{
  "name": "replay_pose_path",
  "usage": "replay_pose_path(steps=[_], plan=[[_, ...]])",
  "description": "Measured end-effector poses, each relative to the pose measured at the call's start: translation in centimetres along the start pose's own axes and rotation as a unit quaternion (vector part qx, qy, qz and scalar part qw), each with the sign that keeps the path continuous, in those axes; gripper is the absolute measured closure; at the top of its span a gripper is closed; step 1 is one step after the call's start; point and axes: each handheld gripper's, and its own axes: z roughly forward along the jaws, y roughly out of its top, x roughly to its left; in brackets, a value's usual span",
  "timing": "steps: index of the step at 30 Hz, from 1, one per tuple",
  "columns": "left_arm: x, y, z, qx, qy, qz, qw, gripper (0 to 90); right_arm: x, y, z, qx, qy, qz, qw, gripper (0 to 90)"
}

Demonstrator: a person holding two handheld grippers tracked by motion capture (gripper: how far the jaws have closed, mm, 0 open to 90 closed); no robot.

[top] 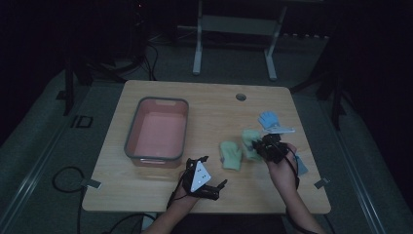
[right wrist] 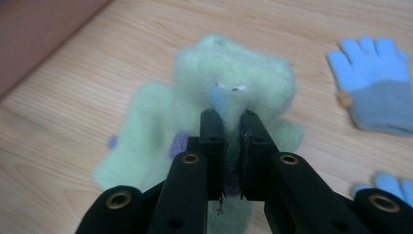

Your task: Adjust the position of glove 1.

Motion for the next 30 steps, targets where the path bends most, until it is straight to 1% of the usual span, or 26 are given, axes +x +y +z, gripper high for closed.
replay_pose_path(steps=[2, 5, 7, 9, 10, 12, 15, 19, 21, 25, 30], plan=[[0.0, 0.0, 0.0, 0.000, 0.000, 0.000, 1.0000, 0.6, 0.9, 0.4, 0.0, -0.002, 0.015, -0.004, 0.9999, 82.5], [0.1, 0.0, 0.0, 0.000, -0.001, -0.001, 1.0000, 0.7, 2.2, 0.8, 0.0, -0.004, 0.026, -0.006, 0.9996, 82.4], [0.0, 0.0, 0.0, -0.001, -0.001, -0.001, 1.0000, 0.7, 3.0, 0.9, 0.1, -0.003, 0.027, -0.002, 0.9996, 82.5], [0.0, 0.0, 0.0, 0.001, -0.001, 0.002, 1.0000, 0.7, 3.5, 0.8, 0.4, 0.000, 0.031, 0.009, 0.9995, 82.5], [0.0, 0.0, 0.0, 0.001, 0.000, 0.002, 1.0000, 0.7, 3.8, 0.6, 0.6, 0.002, 0.028, 0.011, 0.9995, 82.5], [0.0, 0.0, 0.0, 0.001, 0.000, 0.002, 1.0000, 0.6, 4.4, 0.3, 1.2, 0.009, 0.032, 0.021, 0.9992, 82.5], [0.0, 0.0, 0.0, 0.002, 0.000, 0.004, 1.0000, 0.7, 5.1, 0.1, 2.0, 0.017, 0.025, 0.017, 0.9994, 82.4], [0.0, 0.0, 0.0, 0.002, 0.000, 0.003, 1.0000, 0.7, 5.6, -0.3, 3.2, 0.030, 0.016, 0.015, 0.9993, 82.4], [0.0, 0.0, 0.0, 0.003, -0.001, 0.005, 1.0000, 0.7, 5.8, -0.6, 3.8, 0.036, 0.015, 0.018, 0.9991, 82.2], [-0.1, 0.0, 0.0, 0.004, 0.000, 0.005, 1.0000, 0.7, 5.9, -1.2, 4.9, 0.045, 0.003, 0.014, 0.9989, 81.8], [-0.1, 0.1, 0.1, 0.008, 0.005, 0.007, 0.9999, 0.7, 5.9, -1.8, 6.0, 0.055, 0.004, 0.014, 0.9984, 80.0]])
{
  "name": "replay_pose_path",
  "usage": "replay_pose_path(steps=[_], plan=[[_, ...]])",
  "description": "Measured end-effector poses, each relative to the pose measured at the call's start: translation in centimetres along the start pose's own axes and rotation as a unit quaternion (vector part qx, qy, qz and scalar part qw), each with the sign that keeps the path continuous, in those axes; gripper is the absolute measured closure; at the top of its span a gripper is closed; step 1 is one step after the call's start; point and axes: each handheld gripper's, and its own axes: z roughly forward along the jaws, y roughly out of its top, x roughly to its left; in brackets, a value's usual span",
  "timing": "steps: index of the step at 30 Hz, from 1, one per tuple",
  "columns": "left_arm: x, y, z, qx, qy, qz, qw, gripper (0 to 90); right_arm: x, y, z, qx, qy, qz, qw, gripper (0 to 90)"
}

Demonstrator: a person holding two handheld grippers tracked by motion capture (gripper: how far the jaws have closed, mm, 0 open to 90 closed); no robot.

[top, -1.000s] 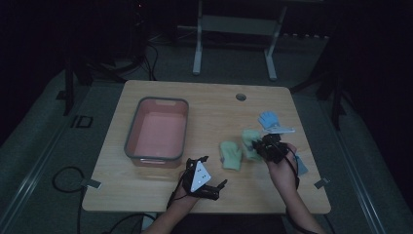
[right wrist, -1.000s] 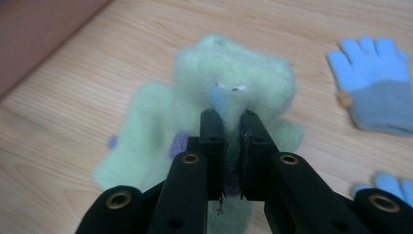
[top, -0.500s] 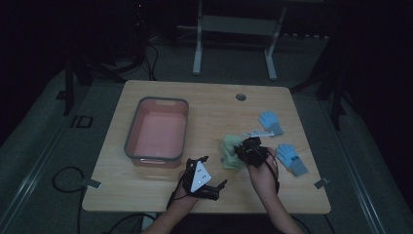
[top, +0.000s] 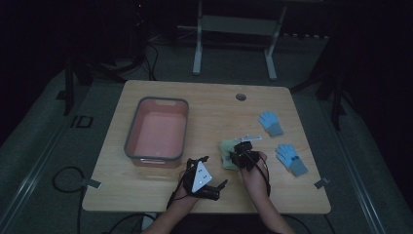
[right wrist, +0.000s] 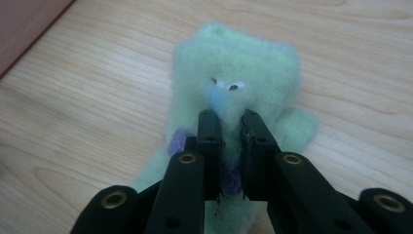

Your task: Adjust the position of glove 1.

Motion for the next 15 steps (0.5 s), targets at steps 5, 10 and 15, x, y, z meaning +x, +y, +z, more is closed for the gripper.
replay_pose_path(steps=[5, 10, 15], plan=[[0.2, 0.0, 0.0, -0.009, 0.002, -0.017, 0.9998, 0.7, -0.1, 0.1, -0.5, -0.003, 0.009, -0.006, 0.9999, 73.6], [0.4, 0.0, 0.2, 0.001, -0.004, -0.020, 0.9998, 0.7, -0.8, 0.5, -1.9, -0.021, 0.025, -0.013, 0.9994, 60.5], [0.1, 0.2, 0.5, 0.012, 0.012, -0.010, 0.9998, 0.7, -1.8, 0.7, -3.0, -0.042, 0.028, -0.034, 0.9982, 37.9]])
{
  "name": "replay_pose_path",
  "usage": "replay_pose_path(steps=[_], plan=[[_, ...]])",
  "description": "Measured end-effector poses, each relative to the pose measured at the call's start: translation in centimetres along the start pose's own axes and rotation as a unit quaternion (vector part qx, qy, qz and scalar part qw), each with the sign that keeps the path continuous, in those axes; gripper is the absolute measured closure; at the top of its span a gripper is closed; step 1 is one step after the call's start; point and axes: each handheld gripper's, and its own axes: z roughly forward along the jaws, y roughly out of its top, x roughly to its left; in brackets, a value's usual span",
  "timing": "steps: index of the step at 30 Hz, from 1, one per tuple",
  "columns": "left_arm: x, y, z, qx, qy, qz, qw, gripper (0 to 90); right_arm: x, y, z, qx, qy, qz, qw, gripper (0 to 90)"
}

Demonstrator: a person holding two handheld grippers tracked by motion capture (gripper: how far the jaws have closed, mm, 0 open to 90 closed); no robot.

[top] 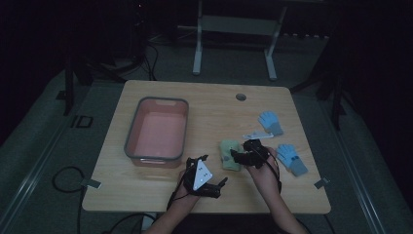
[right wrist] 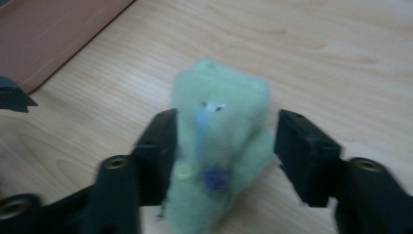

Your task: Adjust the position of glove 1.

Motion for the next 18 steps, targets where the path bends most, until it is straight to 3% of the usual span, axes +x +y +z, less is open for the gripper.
replay_pose_path(steps=[2, 4, 5, 8, 9, 15, 17, 18], plan=[[0.1, 0.1, 0.1, 0.010, -0.005, -0.008, 0.9999, 0.7, -0.6, 0.0, -0.3, -0.006, 0.008, 0.005, 0.9999, 27.9], [0.2, 0.2, 0.1, 0.010, -0.001, -0.016, 0.9998, 0.7, -1.1, 0.0, -0.4, -0.009, 0.019, -0.006, 0.9997, 16.6], [0.3, 0.3, 0.0, 0.010, 0.002, -0.018, 0.9998, 0.7, -1.3, -0.1, -0.5, -0.014, 0.017, -0.007, 0.9997, 15.1], [0.7, 1.1, -0.3, 0.017, -0.034, -0.026, 0.9989, 2.5, -2.1, -0.2, -0.8, -0.024, 0.015, -0.018, 0.9994, 14.6], [0.8, 1.3, -0.3, 0.016, -0.050, -0.026, 0.9983, 2.5, -2.7, -0.3, -1.0, -0.042, 0.026, -0.027, 0.9984, 14.6], [1.2, 2.2, -0.3, 0.019, -0.084, -0.020, 0.9961, 4.7, -4.5, -0.2, -1.8, -0.053, 0.051, -0.053, 0.9959, 13.7], [1.4, 2.5, -0.1, 0.025, -0.091, -0.009, 0.9955, 8.3, -5.0, 0.0, -2.0, -0.049, 0.060, -0.042, 0.9961, 13.7], [1.4, 2.7, 0.1, 0.026, -0.097, -0.002, 0.9950, 8.5, -5.3, 0.1, -2.0, -0.050, 0.077, -0.024, 0.9955, 13.7]])
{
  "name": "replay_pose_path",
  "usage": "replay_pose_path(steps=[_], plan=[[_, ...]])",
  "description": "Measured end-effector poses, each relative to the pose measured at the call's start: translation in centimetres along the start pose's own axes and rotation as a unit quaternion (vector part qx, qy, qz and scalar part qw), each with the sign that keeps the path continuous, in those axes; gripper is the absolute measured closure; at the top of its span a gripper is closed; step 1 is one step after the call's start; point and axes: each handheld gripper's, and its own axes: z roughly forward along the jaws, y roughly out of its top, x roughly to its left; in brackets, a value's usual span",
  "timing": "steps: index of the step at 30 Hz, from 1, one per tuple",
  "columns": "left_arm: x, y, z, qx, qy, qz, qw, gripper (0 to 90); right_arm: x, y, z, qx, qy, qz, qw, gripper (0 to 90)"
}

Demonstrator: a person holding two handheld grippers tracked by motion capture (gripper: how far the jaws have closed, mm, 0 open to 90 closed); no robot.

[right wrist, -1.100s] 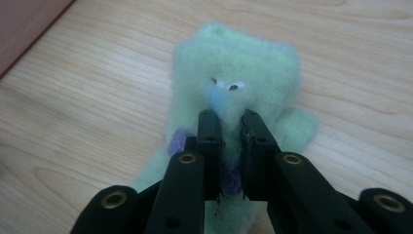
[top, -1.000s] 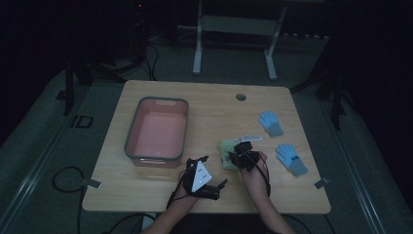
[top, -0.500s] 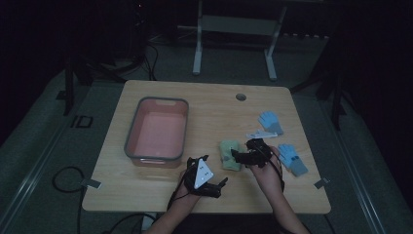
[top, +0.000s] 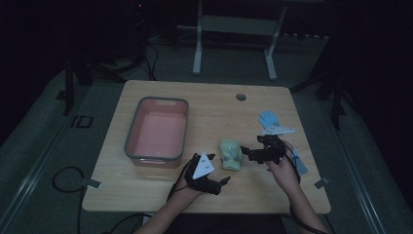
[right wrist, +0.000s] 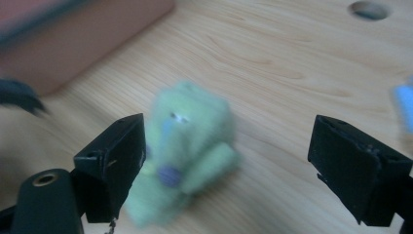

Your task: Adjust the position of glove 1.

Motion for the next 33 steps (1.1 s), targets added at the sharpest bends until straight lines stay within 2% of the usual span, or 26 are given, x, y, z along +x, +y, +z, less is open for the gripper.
replay_pose_path(steps=[1, 2, 4, 5, 6, 7, 9, 12, 14, 15, 17, 18, 19, 21, 23, 24, 26, 28, 30, 31, 32, 33], plan=[[0.1, 0.1, 0.1, 0.001, -0.007, 0.006, 1.0000, 10.4, -0.3, 0.2, 0.0, -0.008, 0.019, 0.014, 0.9997, 13.7], [0.1, 0.3, 0.4, 0.006, -0.010, 0.017, 0.9998, 12.7, -0.5, 0.3, 0.0, -0.011, 0.027, 0.018, 0.9994, 13.7], [0.2, 0.7, 1.0, 0.018, -0.023, 0.033, 0.9990, 14.5, -0.5, 0.7, 0.3, -0.015, 0.047, 0.018, 0.9986, 11.6], [0.2, 0.9, 1.4, 0.024, -0.029, 0.047, 0.9982, 15.3, -0.6, 0.9, 0.4, -0.013, 0.052, 0.018, 0.9984, 11.7], [0.3, 1.0, 1.7, 0.029, -0.028, 0.057, 0.9976, 16.7, -0.6, 1.2, 0.8, -0.008, 0.064, 0.017, 0.9978, 14.5], [0.3, 1.1, 2.0, 0.032, -0.031, 0.062, 0.9970, 18.7, -0.6, 1.4, 1.1, -0.003, 0.064, 0.013, 0.9979, 16.2], [0.5, 1.4, 2.6, 0.041, -0.042, 0.077, 0.9953, 22.4, -0.8, 1.7, 2.0, 0.002, 0.063, 0.007, 0.9980, 27.3], [0.7, 1.6, 3.7, 0.058, -0.057, 0.093, 0.9924, 31.1, -1.3, 2.0, 3.4, 0.016, 0.072, 0.009, 0.9972, 34.9], [0.9, 1.6, 4.7, 0.075, -0.067, 0.105, 0.9895, 36.8, -1.7, 2.1, 4.5, 0.024, 0.085, 0.017, 0.9960, 35.0], [1.0, 1.5, 5.0, 0.080, -0.070, 0.104, 0.9888, 37.8, -1.8, 2.1, 5.2, 0.032, 0.092, 0.020, 0.9950, 34.9], [1.1, 1.4, 5.8, 0.100, -0.082, 0.107, 0.9857, 39.4, -2.1, 2.0, 6.1, 0.045, 0.093, 0.025, 0.9943, 32.9], [1.2, 1.3, 6.2, 0.112, -0.081, 0.111, 0.9842, 39.4, -2.2, 1.9, 6.6, 0.055, 0.096, 0.024, 0.9936, 31.1], [1.3, 1.1, 6.5, 0.122, -0.085, 0.113, 0.9825, 39.5, -2.3, 1.8, 7.1, 0.063, 0.094, 0.027, 0.9932, 30.5], [1.5, 1.0, 6.8, 0.129, -0.077, 0.120, 0.9814, 40.4, -2.6, 1.6, 7.9, 0.086, 0.081, 0.027, 0.9926, 30.6], [1.8, 0.8, 6.9, 0.131, -0.076, 0.118, 0.9813, 42.8, -2.8, 1.3, 8.5, 0.105, 0.086, 0.032, 0.9902, 31.7], [1.8, 0.7, 7.0, 0.136, -0.078, 0.121, 0.9802, 42.9, -2.9, 1.1, 8.8, 0.120, 0.086, 0.034, 0.9885, 30.5], [1.9, 0.5, 7.3, 0.144, -0.076, 0.129, 0.9782, 43.0, -3.1, 0.8, 9.3, 0.130, 0.093, 0.048, 0.9860, 30.1], [2.0, 0.6, 7.3, 0.145, -0.075, 0.136, 0.9771, 45.8, -3.4, 0.4, 9.7, 0.138, 0.119, 0.069, 0.9808, 36.3], [1.9, 0.4, 7.4, 0.144, -0.072, 0.150, 0.9754, 47.3, -3.5, 0.2, 9.9, 0.139, 0.141, 0.080, 0.9771, 46.3], [1.8, 0.4, 7.5, 0.145, -0.069, 0.156, 0.9745, 47.4, -3.4, 0.2, 9.9, 0.141, 0.149, 0.086, 0.9749, 48.0], [1.6, 0.3, 7.5, 0.148, -0.064, 0.168, 0.9726, 47.3, -3.4, 0.2, 9.9, 0.142, 0.148, 0.086, 0.9749, 51.1], [1.5, 0.4, 7.6, 0.148, -0.062, 0.171, 0.9722, 47.3, -3.4, 0.2, 9.9, 0.145, 0.150, 0.091, 0.9737, 53.4]])
